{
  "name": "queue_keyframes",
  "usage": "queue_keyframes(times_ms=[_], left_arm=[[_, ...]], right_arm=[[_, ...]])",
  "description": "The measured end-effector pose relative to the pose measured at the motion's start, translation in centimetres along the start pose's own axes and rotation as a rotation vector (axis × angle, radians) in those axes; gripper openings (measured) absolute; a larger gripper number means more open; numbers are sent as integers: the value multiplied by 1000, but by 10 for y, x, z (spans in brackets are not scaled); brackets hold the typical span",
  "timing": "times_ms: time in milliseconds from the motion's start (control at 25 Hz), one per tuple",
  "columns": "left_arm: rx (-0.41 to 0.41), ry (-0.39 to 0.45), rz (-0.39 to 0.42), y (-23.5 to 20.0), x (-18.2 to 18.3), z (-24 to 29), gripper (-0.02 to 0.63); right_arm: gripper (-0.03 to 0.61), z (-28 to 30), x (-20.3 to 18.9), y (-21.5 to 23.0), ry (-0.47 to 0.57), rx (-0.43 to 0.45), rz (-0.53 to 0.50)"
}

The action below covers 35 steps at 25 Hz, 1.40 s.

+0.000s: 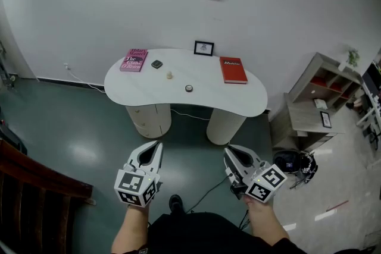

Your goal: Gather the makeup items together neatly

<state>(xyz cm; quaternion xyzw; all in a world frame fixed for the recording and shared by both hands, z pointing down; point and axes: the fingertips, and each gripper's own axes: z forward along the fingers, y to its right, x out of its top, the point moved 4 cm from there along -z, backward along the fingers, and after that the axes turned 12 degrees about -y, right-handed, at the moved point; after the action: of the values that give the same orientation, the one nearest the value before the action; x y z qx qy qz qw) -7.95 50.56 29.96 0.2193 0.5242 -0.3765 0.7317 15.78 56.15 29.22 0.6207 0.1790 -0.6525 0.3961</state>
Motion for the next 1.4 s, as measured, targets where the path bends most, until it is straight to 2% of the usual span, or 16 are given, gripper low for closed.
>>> queue_keyframes(times_ms=[200,400,760,1040,1400], left_arm=[[19,1,-41,-65,4,10,14],[48,5,-49,-116,10,12,14],[46,-38,-73,-141,0,48,14],[63,-64,-39,-152,25,107,14],[87,-109,-27,-180,77,232,14]], right_arm=[[37,68,17,2,-35,26,-3],[37,121,27,-1,-69,59,-18],[37,155,25,36,-89,61,11],[37,183,32,106,-58,80,54],[37,239,63,233,-64,122,95]])
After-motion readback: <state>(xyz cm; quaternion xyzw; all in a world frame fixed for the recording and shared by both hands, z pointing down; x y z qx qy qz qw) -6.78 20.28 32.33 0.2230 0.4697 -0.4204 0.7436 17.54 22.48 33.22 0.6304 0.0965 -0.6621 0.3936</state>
